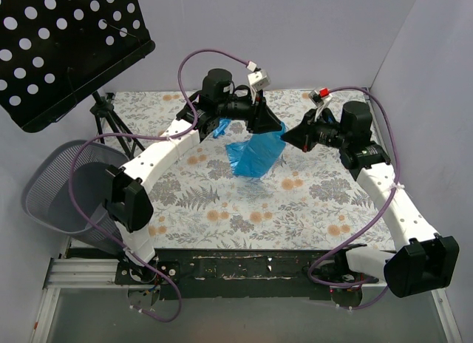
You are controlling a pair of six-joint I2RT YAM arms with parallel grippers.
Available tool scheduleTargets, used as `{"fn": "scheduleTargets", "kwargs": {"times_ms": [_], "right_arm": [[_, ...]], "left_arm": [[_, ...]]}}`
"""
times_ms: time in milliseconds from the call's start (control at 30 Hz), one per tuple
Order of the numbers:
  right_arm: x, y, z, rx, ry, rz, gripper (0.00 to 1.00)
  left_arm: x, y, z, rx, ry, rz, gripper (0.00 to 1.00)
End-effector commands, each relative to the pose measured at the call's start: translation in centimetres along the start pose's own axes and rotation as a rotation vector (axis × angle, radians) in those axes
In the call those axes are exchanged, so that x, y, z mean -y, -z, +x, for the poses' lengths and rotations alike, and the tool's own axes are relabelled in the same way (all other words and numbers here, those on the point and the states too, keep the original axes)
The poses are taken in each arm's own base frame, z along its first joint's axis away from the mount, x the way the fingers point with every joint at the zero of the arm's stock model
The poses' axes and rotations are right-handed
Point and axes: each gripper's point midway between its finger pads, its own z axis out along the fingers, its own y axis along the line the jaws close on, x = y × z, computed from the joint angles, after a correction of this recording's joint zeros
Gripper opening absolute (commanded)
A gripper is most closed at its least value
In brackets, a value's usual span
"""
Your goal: Put the trash bags into the trash bin
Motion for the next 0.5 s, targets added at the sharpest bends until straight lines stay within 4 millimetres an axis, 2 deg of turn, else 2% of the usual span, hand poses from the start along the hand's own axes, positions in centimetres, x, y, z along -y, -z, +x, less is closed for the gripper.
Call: {"fn": "scheduleTargets", "kwargs": {"times_ms": [0,467], "right_arm": [[-1.21,0.52,-1.13,0.047,0.084,-0.042,0.01],[-2.06,0.89,-0.90,0.053,0.136,-0.074,0.01]], "left_arm": [[0.55,-0.18,0.75,-0.024,0.055,0.029,0.24],[0.92,-0.97,1.43,-0.040,0.096,0.098,0.34]]}}
